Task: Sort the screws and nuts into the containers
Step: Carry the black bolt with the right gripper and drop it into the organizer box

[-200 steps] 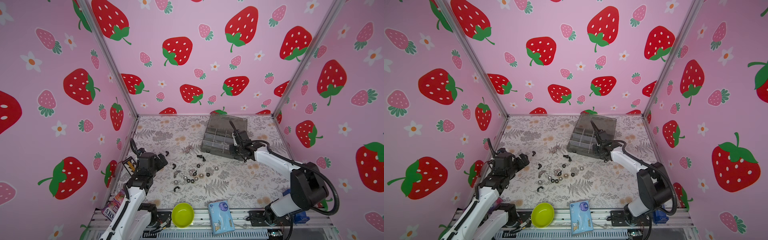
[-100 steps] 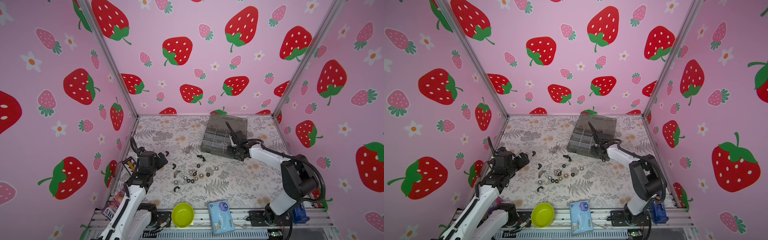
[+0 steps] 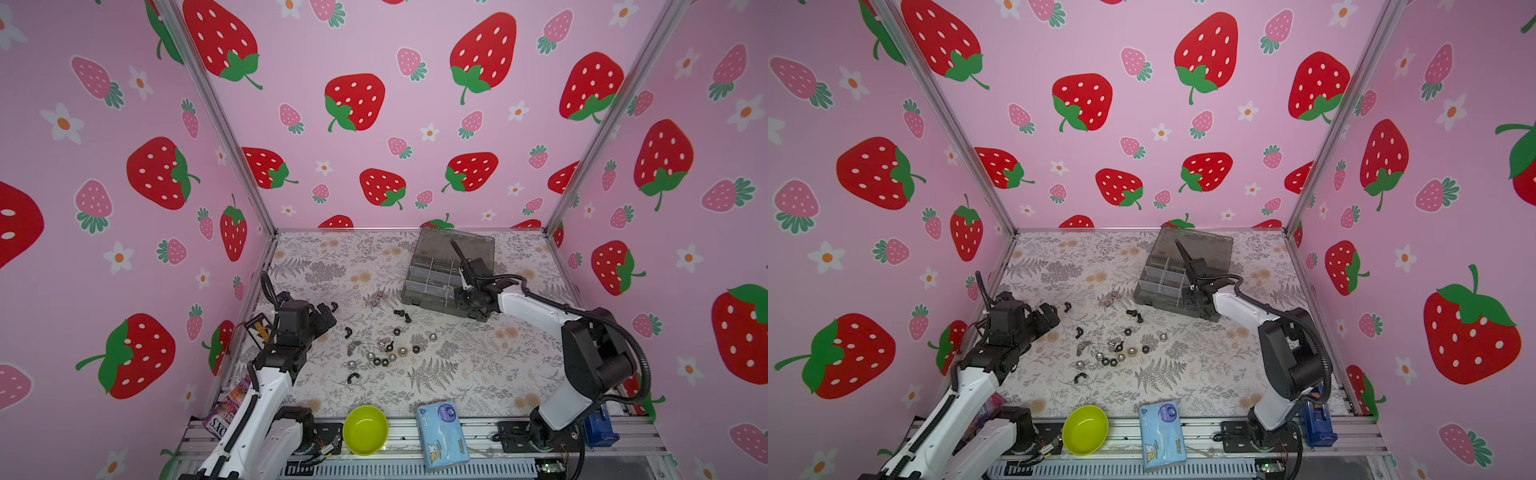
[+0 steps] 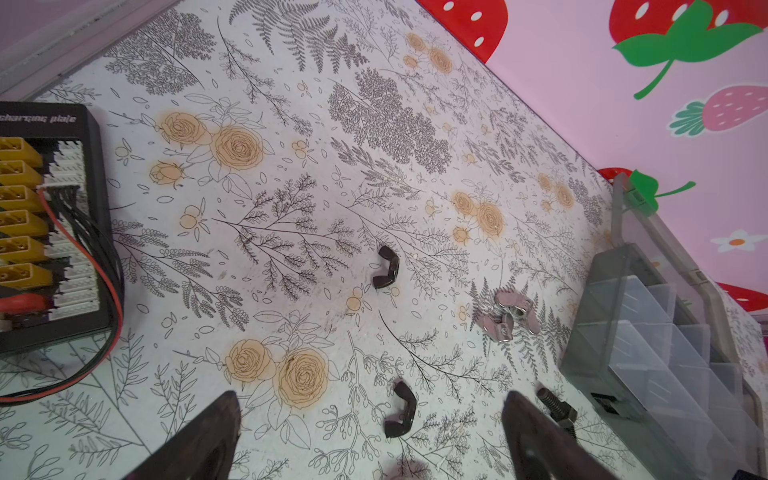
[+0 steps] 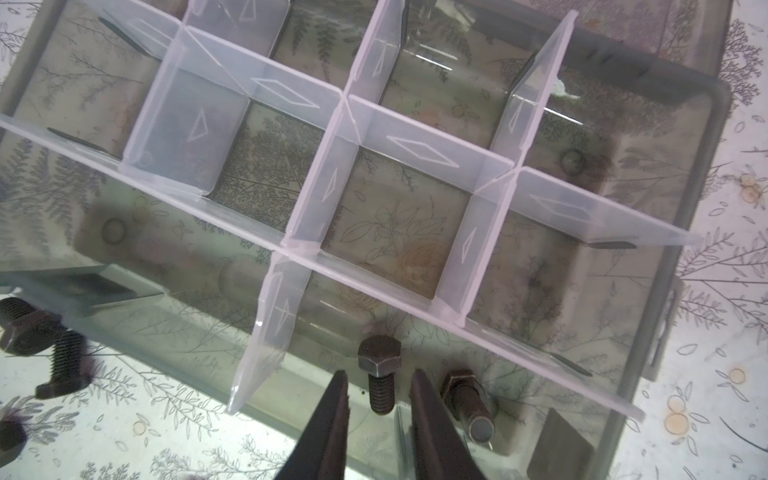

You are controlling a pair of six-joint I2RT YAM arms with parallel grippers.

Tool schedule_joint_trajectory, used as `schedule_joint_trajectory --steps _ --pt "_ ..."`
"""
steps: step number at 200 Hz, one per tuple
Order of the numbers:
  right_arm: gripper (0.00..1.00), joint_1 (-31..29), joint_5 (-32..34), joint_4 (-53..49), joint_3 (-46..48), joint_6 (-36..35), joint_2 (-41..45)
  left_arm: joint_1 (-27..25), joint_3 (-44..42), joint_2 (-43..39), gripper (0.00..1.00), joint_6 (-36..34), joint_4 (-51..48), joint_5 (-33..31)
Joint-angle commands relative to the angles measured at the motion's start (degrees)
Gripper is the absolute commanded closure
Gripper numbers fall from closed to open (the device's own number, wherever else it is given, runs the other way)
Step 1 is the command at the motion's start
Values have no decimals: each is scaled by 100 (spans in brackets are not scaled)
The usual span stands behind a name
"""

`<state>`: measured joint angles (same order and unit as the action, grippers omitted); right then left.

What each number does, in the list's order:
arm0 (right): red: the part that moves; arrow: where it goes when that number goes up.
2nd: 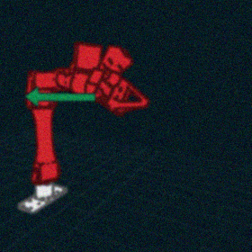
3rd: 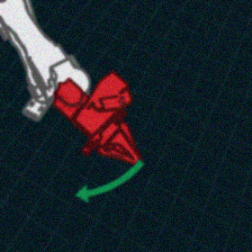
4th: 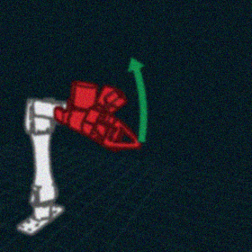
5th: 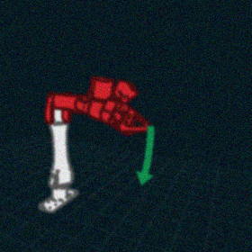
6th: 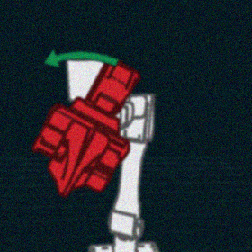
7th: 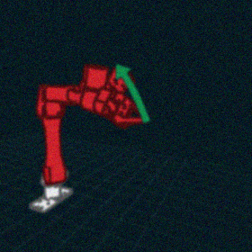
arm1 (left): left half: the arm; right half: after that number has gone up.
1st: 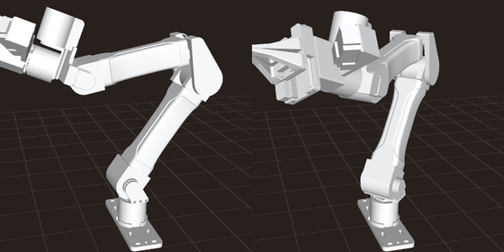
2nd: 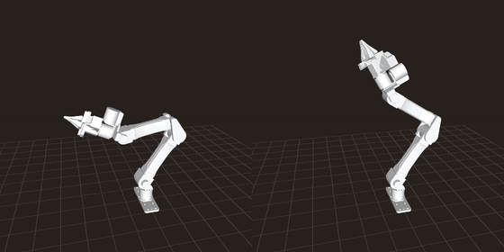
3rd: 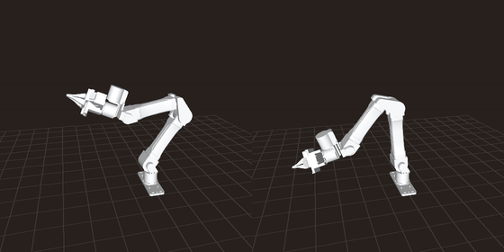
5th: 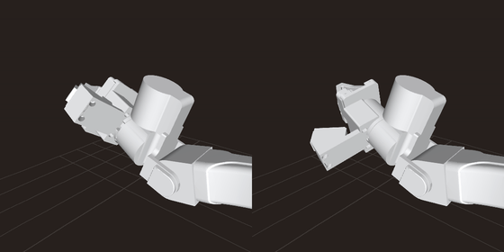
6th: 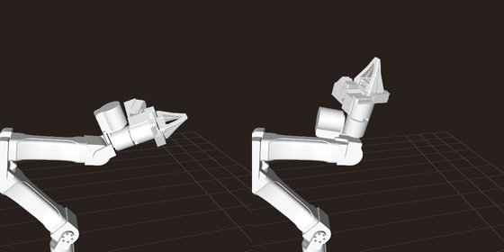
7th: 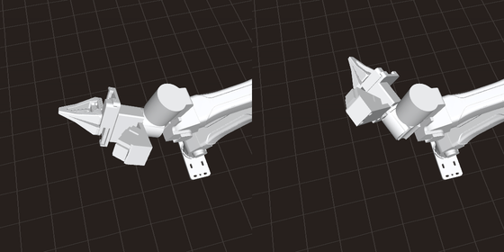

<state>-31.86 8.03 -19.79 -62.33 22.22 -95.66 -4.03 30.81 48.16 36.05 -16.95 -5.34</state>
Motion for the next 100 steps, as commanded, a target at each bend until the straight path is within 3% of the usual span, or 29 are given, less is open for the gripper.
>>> schedule_joint_trajectory --steps 1,41,100 --pt "70 15 -77 -124 -52 -77 233 -14 195 -9 1 36 4 -11" --pt "67 -241 -181 -50 -33 -77 588 -19 202 33 1 67 26 11" --pt "62 -1283 -8 55 -403 -86 458 -19 178 97 1 181 63 97"
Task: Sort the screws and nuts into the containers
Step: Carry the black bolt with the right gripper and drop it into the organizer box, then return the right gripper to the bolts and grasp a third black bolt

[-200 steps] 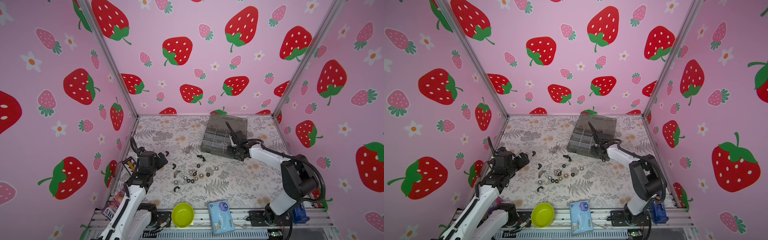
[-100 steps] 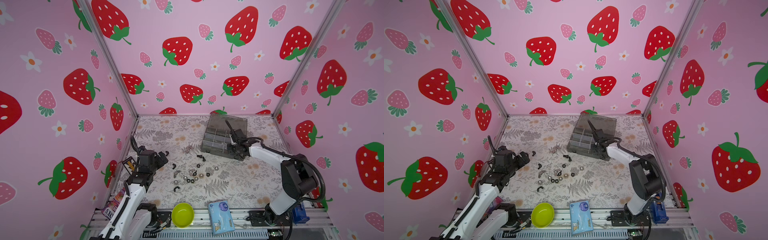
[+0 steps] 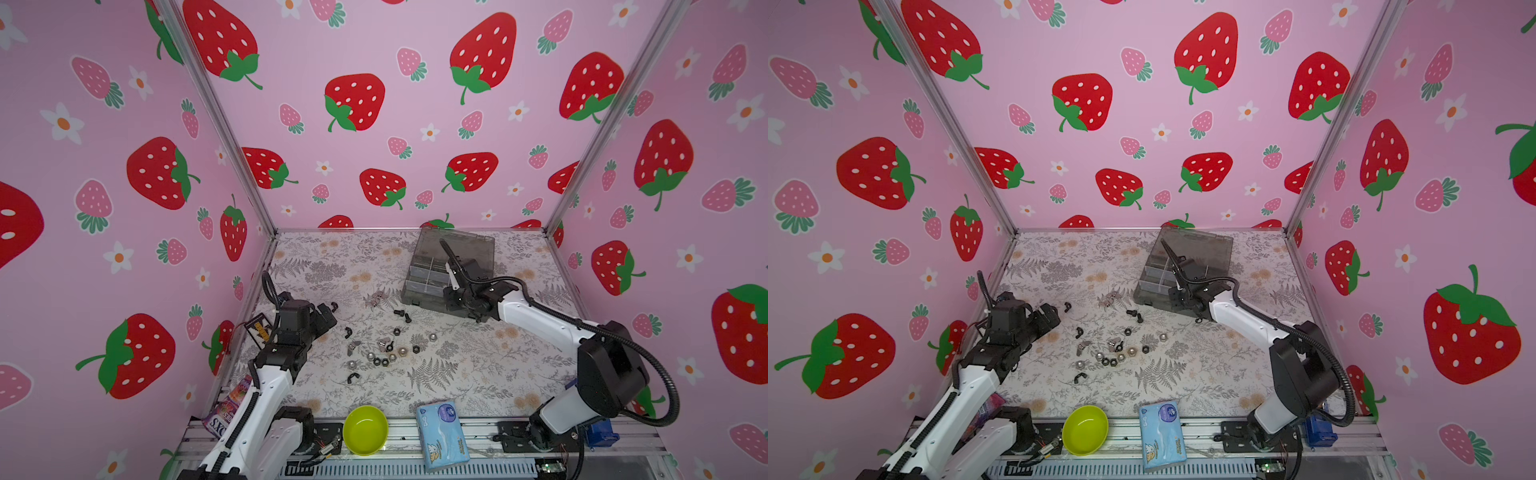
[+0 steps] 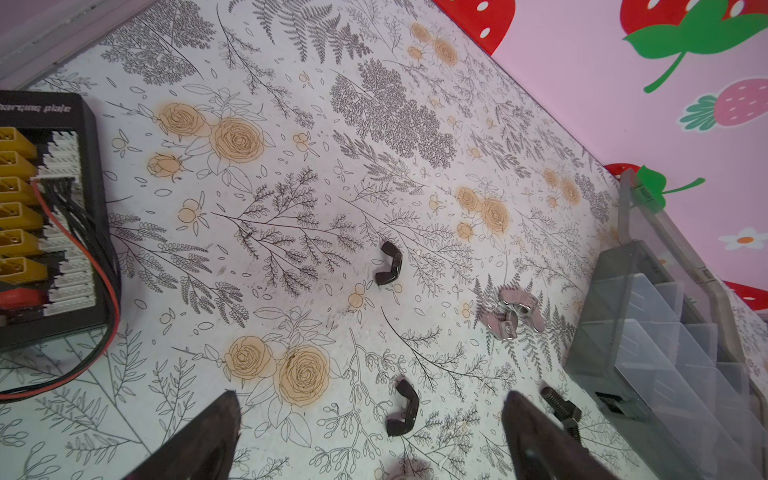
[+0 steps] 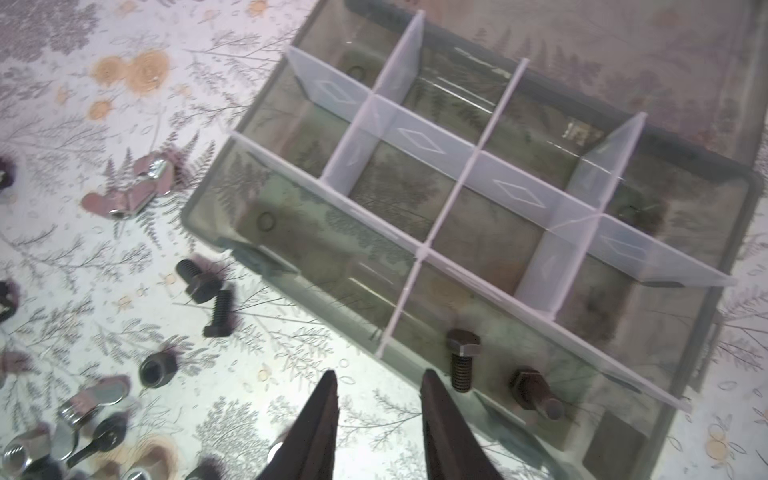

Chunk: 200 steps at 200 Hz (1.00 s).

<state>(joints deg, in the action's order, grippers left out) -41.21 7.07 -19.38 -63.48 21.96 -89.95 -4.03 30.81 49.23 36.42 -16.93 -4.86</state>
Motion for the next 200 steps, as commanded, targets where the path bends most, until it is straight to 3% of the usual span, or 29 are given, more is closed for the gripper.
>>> schedule_joint_trajectory --steps 1,106,200 --pt "62 -359 90 17 -292 -60 -120 -19 175 -10 1 149 64 48" --pt "51 -1370 210 -81 -1216 -469 -1472 -19 251 -43 1 188 -240 -31" --pt "49 -1453 352 -358 -2161 -884 -2673 -19 242 45 1 124 -264 -157"
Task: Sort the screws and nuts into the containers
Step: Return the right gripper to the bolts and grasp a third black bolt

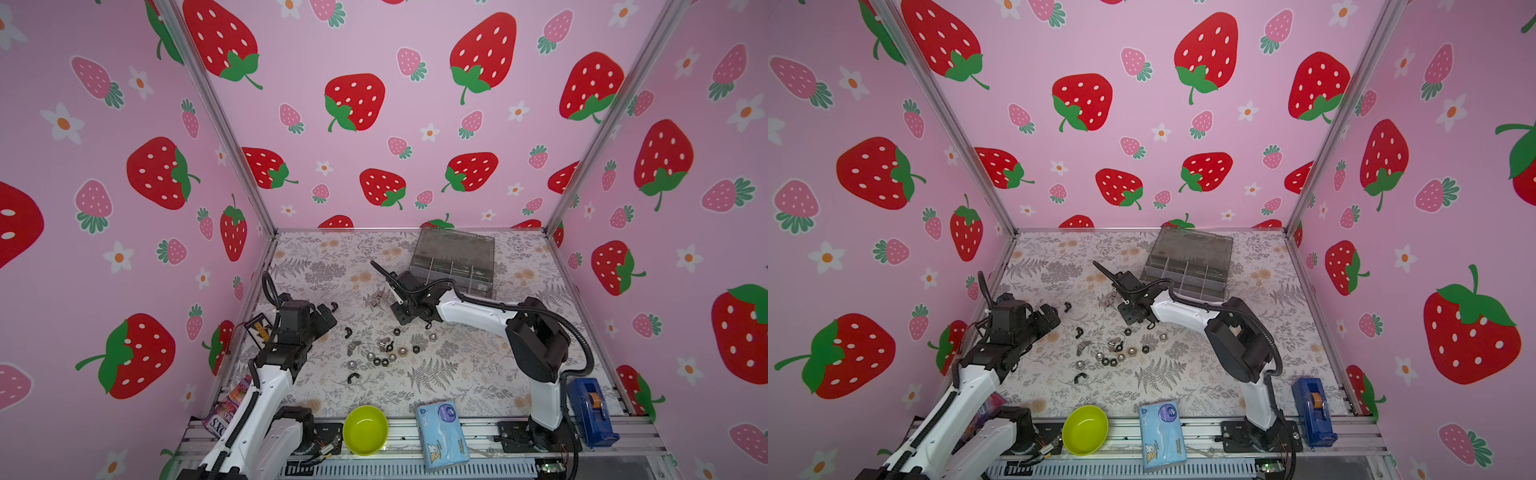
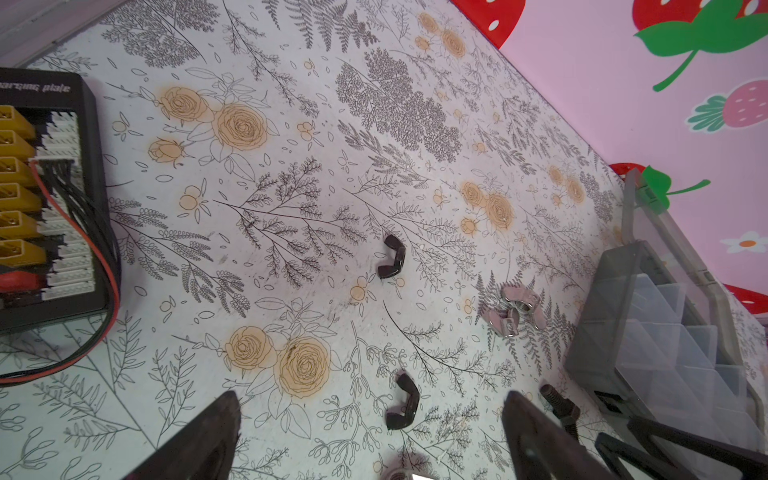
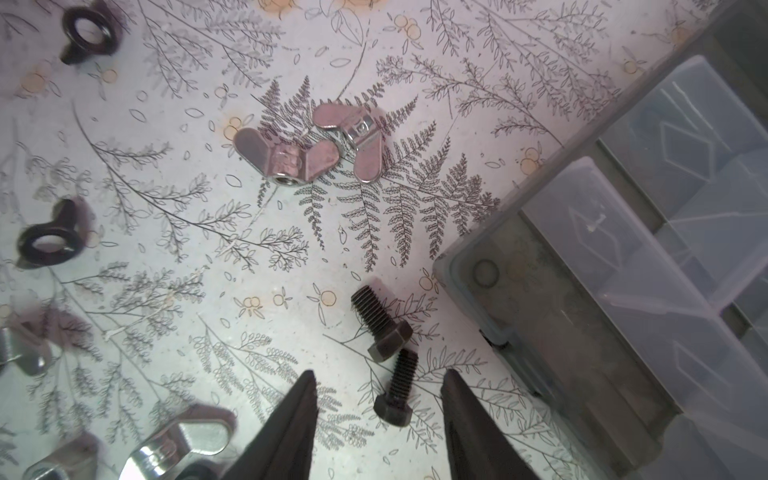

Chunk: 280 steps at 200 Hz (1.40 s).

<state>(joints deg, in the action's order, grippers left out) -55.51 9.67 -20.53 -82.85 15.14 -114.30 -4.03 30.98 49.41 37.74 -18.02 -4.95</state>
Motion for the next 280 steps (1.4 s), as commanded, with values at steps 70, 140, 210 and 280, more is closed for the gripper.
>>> schedule_joint_trajectory --steps 70,140,210,280 --pt "46 -28 148 -373 -466 -308 -709 -10 224 14 1 -11 -226 -274" --pt "48 -17 143 -405 -706 -411 -1054 -10 236 39 1 -1 -216 -239" --pt "59 -15 -347 -412 -597 -293 -1069 -5 206 16 1 26 -211 -234" --pt "71 -17 -528 -416 -364 -117 -976 -10 219 23 1 49 -196 -252"
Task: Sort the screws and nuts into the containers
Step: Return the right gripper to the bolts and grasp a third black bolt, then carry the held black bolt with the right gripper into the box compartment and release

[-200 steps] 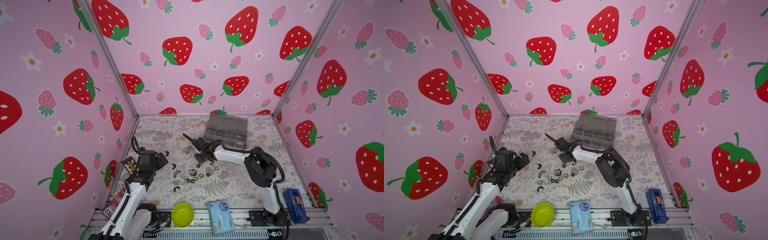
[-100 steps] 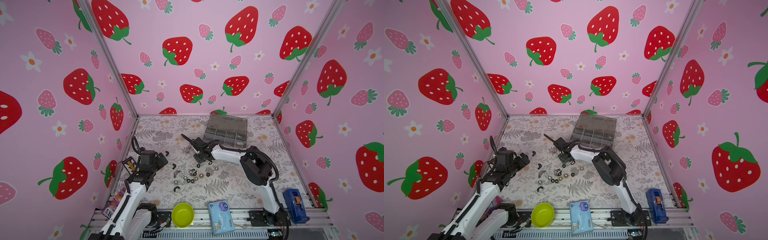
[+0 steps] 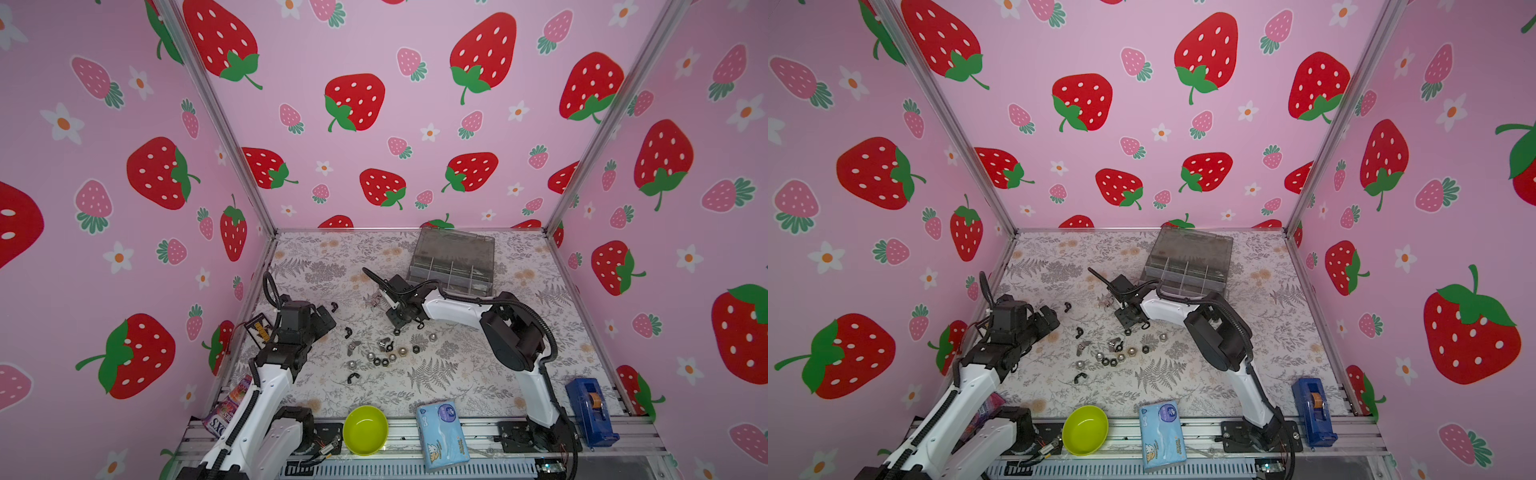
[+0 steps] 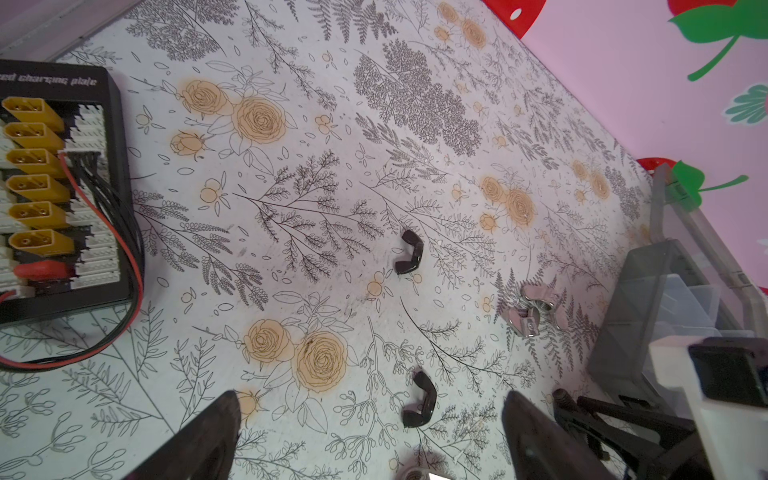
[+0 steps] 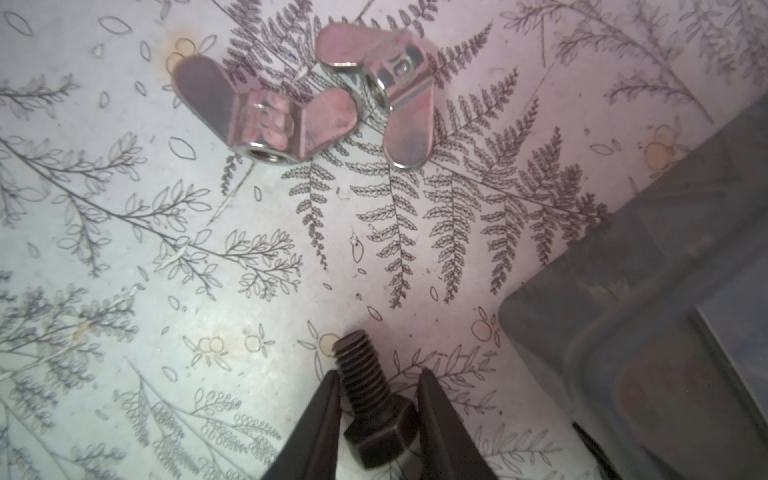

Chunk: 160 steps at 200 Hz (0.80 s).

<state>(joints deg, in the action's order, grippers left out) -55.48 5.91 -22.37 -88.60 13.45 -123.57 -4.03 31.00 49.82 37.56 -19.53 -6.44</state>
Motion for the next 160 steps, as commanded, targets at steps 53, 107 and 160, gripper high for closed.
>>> schedule_joint_trajectory --steps 53,107,160 --pt "82 -19 -196 -229 231 122 -34 -6 198 -16 1 63 -31 -112" --pt "95 -19 -200 -197 277 232 256 -6 305 -56 1 -25 -179 -143" --pt "100 -22 -4 -82 483 438 822 -6 424 -135 1 -91 -273 -187"
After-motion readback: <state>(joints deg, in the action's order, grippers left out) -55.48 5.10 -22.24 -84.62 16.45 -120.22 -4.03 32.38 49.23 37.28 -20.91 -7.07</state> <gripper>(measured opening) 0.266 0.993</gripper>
